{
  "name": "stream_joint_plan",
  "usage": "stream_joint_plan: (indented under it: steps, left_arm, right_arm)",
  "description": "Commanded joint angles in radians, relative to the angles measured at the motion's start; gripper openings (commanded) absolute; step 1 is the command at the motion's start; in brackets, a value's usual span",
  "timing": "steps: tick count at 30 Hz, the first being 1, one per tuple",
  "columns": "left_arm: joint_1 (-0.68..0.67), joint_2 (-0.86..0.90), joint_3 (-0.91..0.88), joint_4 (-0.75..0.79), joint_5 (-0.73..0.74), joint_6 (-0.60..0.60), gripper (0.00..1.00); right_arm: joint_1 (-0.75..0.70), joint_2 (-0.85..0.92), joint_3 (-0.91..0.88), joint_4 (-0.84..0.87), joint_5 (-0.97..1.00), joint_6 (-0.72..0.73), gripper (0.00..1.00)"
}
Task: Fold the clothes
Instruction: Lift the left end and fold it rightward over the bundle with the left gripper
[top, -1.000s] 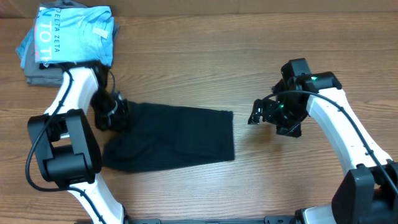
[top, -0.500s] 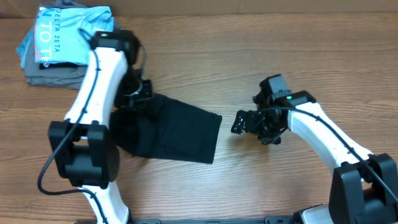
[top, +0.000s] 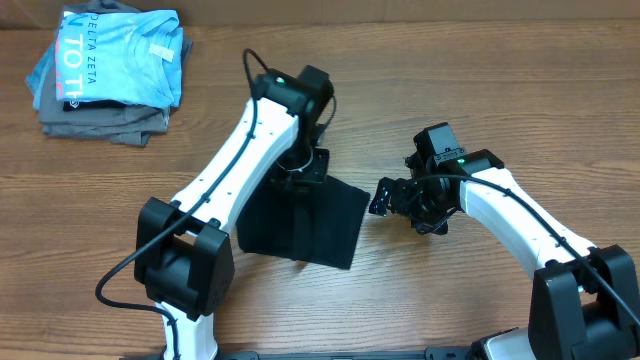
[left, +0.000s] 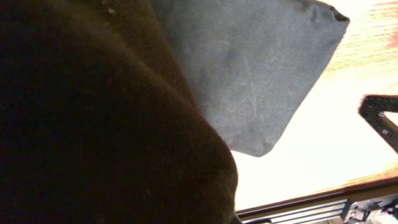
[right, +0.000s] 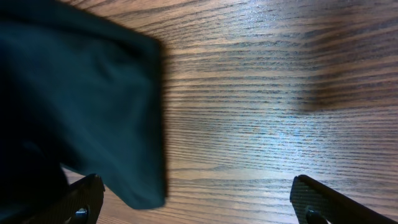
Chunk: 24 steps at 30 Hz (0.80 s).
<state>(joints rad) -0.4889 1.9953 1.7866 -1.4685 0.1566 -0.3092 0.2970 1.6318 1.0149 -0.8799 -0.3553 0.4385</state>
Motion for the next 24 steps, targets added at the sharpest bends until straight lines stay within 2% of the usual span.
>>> stream_joint_plan:
  steps: [1,4,9,12,16,17,18,21,24]
  left_arm:
    - [-0.024,-0.037,0.014,0.011,0.019,-0.013,0.09]
    - [-0.046,-0.035,0.001,0.039,0.029,-0.014,0.15]
    - [-0.059,-0.026,-0.008,0.058,0.065,-0.032,0.10]
    - [-0.069,-0.025,-0.017,0.076,0.098,-0.030,0.11]
    - [-0.095,-0.025,-0.036,0.093,0.130,-0.027,0.31]
    - [-0.103,-0.025,-0.041,0.095,0.134,-0.028,0.54]
    - [-0.116,-0.025,-0.046,0.096,0.137,-0.028,0.88]
    - [-0.151,-0.025,-0.051,0.110,0.160,-0.027,0.91]
    - [-0.187,-0.025,-0.051,0.153,0.205,-0.027,0.80]
  right_arm:
    - [0.002,-0.001,-0.008,0.004,-0.006,0.008,1.00]
    - [0.002,-0.001,-0.008,0.001,-0.006,0.008,1.00]
    - [0.002,-0.001,-0.008,0.001,-0.005,0.008,1.00]
    - [-0.001,-0.001,-0.008,0.002,-0.005,0.008,1.00]
    - [-0.030,-0.001,-0.008,0.003,-0.005,0.008,1.00]
    - [-0.041,-0.001,-0.008,0.003,-0.005,0.008,1.00]
    - [-0.053,-0.001,-0.008,0.003,-0.006,0.008,1.00]
    - [-0.099,-0.001,-0.005,-0.006,-0.007,0.008,1.00]
    - [-0.157,-0.001,-0.002,-0.021,-0.038,0.000,1.00]
